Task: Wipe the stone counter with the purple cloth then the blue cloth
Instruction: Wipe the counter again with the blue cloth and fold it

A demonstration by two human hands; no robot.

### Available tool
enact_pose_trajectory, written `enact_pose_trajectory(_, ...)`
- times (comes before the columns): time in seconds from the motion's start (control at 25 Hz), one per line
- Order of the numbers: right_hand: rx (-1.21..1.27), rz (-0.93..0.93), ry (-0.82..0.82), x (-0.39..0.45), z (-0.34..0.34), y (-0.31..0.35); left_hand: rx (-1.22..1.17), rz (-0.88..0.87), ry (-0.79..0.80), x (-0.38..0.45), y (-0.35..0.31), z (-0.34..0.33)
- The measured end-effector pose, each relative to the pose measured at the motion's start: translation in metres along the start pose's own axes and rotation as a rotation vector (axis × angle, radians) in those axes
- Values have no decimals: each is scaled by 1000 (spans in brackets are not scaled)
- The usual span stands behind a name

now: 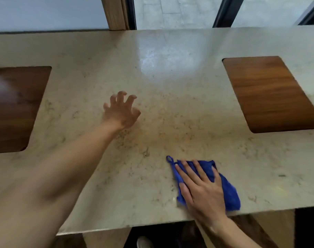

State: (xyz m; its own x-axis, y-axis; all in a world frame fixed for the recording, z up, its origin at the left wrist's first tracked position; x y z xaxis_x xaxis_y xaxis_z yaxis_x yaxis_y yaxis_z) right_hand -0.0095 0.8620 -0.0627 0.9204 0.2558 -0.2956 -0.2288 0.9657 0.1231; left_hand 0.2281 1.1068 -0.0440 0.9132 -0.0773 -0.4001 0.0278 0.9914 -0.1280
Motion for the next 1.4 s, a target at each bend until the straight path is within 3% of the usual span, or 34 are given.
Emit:
enact_pose_trajectory(0.2, -55, -34, 45, -15, -14, 36, 10, 19, 12, 14, 25, -2)
enact_pose_trajectory(0.36, 26, -89, -9, 25, -8, 58, 38, 53, -32, 65, 45, 15)
enact_pose_trajectory(0.68, 108, -234, -125, 276, 73, 15, 14, 115, -68, 133, 89, 29)
enact_pose_trajectory(0.88, 187, -337, -14, 455, 130, -37, -26, 97, -64, 132, 89, 28)
enact_pose_trajectory(1.12, 218, -379, -23, 596, 188, -74, -1, 70, -125, 131, 87, 26)
enact_pose_trajectory(1.4, 38, 23, 75, 646, 196, 21, 2, 79, -115, 133, 86, 28)
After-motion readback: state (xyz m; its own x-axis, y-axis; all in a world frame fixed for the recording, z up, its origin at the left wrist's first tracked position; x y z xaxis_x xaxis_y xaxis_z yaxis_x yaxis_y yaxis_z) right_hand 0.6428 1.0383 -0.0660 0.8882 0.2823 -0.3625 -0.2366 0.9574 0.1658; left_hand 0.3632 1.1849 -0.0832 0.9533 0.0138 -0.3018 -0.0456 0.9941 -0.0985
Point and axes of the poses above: each hand's wrist, its own x-axis towards the middle knuckle, its own z-axis out of the back of the hand, y = z × x, the point moved 7 cm from there along x, towards the middle knuckle, and after that the axes turned 14 degrees about y, right-handed, at the moved point
